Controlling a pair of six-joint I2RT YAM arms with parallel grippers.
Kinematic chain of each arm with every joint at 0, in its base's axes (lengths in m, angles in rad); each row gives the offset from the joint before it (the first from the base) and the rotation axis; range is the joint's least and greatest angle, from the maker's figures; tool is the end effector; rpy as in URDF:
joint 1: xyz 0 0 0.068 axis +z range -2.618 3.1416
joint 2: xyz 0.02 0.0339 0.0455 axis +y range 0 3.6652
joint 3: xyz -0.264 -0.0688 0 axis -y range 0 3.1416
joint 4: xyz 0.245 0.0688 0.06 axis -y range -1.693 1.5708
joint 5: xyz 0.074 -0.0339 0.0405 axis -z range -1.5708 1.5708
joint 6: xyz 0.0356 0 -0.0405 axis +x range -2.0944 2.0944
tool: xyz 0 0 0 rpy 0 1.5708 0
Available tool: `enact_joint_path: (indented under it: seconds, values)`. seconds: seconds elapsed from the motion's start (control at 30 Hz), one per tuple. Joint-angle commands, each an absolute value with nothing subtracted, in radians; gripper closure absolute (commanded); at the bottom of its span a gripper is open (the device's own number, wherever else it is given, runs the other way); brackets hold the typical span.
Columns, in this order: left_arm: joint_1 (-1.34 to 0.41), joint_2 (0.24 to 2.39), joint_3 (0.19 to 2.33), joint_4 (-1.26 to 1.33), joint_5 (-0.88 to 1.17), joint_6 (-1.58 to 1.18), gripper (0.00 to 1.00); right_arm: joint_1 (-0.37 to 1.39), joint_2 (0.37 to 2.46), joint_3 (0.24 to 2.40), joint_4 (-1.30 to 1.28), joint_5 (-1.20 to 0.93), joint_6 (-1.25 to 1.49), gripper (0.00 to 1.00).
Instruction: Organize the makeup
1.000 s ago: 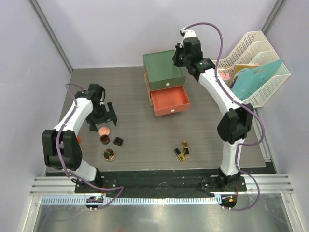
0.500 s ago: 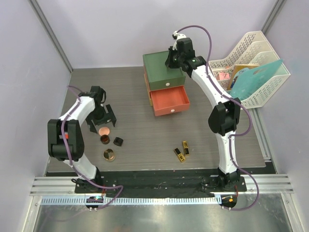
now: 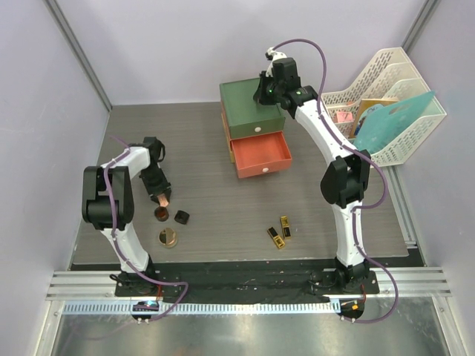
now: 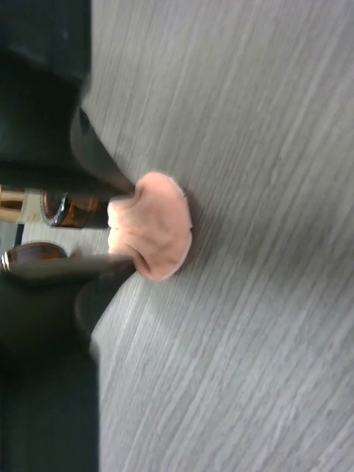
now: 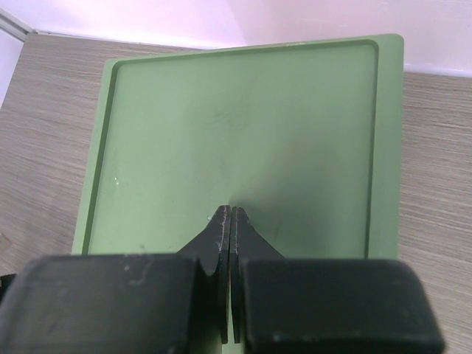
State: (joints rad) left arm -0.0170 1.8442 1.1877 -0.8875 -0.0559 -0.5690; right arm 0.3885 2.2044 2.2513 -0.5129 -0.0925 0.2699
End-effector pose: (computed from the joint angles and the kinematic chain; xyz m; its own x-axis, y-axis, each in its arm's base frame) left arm 0.3249 -0.0035 0.1562 -0.8504 -0.5236 -0.0527 -0.5255 0.8502 0.0326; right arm 0.4763 0.1985 0.3485 -0.5217 0.0733 -0.8500 -0.3263 0.9034 0.2782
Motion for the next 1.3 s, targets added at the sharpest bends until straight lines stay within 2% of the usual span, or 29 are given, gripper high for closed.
enact_joint_path:
  seconds: [0.0,0.03,0.1,0.37,0.8,1.1,1.27]
  values:
    - [-0.009,1.855,1.210,-0.854,-0.067,-0.557,0.78,0.385,2.200,2.249,-0.549,-0.115,0.284,0.99]
    - [-0.009,1.855,1.213,-0.854,-0.078,-0.551,0.92,0.387,2.200,2.249,-0.551,-0.114,0.282,0.99]
    - [-0.009,1.859,1.218,-0.854,-0.077,-0.540,1.00,0.387,2.203,2.250,-0.551,-0.117,0.284,0.99]
    - [-0.023,1.829,1.348,-0.873,0.063,-0.502,1.00,0.385,2.212,2.249,-0.551,-0.129,0.294,0.99]
    - [-0.284,1.931,1.900,-0.856,0.328,-0.560,1.00,0.387,2.223,2.235,-0.551,-0.130,0.301,0.99]
    - [-0.457,1.997,1.990,-0.752,0.434,-0.546,1.00,0.385,2.217,2.210,-0.552,-0.135,0.302,0.99]
    - [-0.506,2.036,1.999,-0.739,0.457,-0.534,0.94,0.387,2.217,2.200,-0.555,-0.138,0.298,0.99]
